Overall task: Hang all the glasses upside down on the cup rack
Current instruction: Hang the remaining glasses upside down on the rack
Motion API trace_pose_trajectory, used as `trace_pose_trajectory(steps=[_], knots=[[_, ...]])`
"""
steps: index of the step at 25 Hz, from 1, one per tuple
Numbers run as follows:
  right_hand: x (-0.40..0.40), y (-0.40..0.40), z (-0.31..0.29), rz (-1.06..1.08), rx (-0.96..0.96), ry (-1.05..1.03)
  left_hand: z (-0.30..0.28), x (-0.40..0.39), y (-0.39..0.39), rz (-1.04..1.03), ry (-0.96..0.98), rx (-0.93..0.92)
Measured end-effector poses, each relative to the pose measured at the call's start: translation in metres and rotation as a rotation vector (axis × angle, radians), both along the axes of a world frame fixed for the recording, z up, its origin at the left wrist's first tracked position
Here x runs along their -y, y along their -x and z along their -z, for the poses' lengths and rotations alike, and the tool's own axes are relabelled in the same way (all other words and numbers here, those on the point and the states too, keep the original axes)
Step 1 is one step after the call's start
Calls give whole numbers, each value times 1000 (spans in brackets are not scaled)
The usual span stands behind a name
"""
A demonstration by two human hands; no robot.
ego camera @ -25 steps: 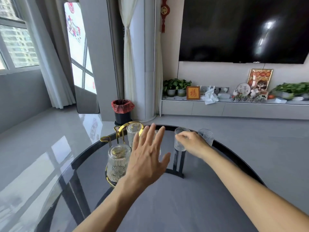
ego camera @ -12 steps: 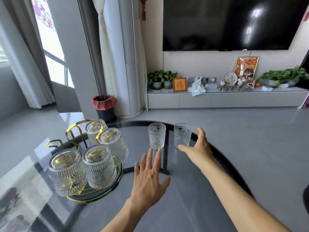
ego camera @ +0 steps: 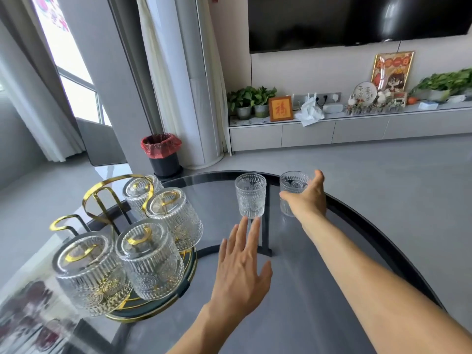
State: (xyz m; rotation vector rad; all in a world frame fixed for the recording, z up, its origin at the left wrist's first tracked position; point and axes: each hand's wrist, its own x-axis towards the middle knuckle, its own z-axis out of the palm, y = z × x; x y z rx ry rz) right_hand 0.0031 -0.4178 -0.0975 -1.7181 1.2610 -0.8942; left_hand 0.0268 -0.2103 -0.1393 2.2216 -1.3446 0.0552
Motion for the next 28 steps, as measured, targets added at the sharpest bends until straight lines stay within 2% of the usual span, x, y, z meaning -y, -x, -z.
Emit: trace_pose_trajectory(steps=[3,6,8,10,12,15,19,21,24,26,28], knots=[[-15,17,-7,3,21,30,-1,-9,9,85,36,-8],[-51,52,-18,-30,111,-25,-17,-12,19,125,156,-135],[-79,77,-32,-125,146,-36,-36,-14,31,115,290,-309],[-106,95,-55,-268,177,-25,-60,-22,44,76,412,-566],[-137,105,-84,-431,233,-52,-87,-38,48,43,471,-708],[-179,106,-119,-624,327,-103,-124,-79,38,33,585,-720],[-229,91,-134,-658,412,-206,-161,-127,16,37,699,-731],[-252,78,-132,-679,382,-439,-169,-147,5,19,781,-765],[-273,60,-128,-810,569,-917,-171,-165,-9,1,841,-760],[-282,51,-138,-778,691,-999,-172,-173,-17,-4,824,-712],[-286,40,-151,-699,759,-947,-171,-184,-29,-15,722,-610]])
